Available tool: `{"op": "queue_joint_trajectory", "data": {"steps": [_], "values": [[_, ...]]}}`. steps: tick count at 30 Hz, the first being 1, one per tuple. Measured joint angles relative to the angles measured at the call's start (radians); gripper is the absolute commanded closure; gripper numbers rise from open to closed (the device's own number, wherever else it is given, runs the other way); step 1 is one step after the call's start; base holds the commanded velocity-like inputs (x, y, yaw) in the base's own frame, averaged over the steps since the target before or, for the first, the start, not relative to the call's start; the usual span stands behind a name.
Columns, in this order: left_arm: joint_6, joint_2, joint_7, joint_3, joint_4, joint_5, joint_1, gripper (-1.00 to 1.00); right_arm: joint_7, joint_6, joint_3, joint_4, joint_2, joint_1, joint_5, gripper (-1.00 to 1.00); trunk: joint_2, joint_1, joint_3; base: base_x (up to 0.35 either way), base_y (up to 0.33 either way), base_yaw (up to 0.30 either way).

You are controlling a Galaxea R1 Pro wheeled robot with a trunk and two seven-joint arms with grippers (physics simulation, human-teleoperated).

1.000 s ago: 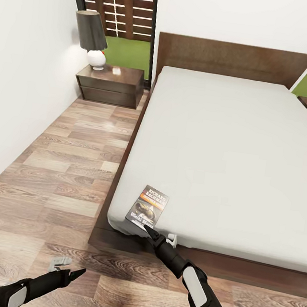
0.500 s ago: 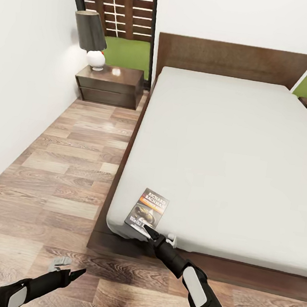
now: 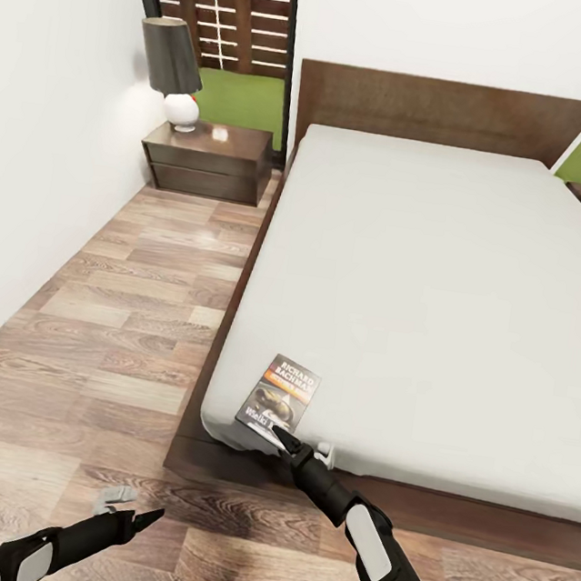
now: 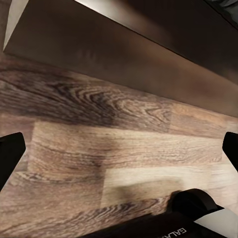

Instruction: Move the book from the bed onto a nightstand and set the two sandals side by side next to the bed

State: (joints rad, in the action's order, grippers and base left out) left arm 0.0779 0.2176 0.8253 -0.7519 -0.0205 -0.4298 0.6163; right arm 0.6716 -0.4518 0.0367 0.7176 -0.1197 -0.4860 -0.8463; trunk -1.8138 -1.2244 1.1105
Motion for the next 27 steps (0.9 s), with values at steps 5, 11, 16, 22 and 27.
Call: {"op": "queue_joint_trajectory", "data": {"steps": [5,11,16,22,27], "values": [[0.001,0.000,0.000,0.000,0.000,0.000,0.000,-1.00,0.000,0.000,0.000,0.000,0.000,0.000,0.000,-1.00,0.000,0.000,0.000,0.000,0.000,0.000],[0.002,0.000,0.001,0.000,0.000,0.000,0.000,-1.00,0.000,0.000,0.000,0.000,0.000,0.000,0.000,-1.00,0.000,0.000,0.000,0.076,0.000,0.000],[0.001,0.000,0.001,0.000,0.000,0.000,0.000,-1.00,0.000,0.000,0.000,0.000,0.000,0.000,0.000,-1.00,0.000,0.000,0.000,0.018,0.000,0.000],[0.001,0.000,0.000,0.000,0.000,0.000,0.000,-1.00,0.000,0.000,0.000,0.000,0.000,0.000,0.000,1.00,0.000,0.000,0.000,0.001,0.000,0.000],[0.001,0.000,0.000,0.000,0.000,0.000,0.000,-1.00,0.000,0.000,0.001,0.000,0.000,0.000,0.001,1.00,0.000,0.000,0.000,0.000,0.000,0.000]]}}
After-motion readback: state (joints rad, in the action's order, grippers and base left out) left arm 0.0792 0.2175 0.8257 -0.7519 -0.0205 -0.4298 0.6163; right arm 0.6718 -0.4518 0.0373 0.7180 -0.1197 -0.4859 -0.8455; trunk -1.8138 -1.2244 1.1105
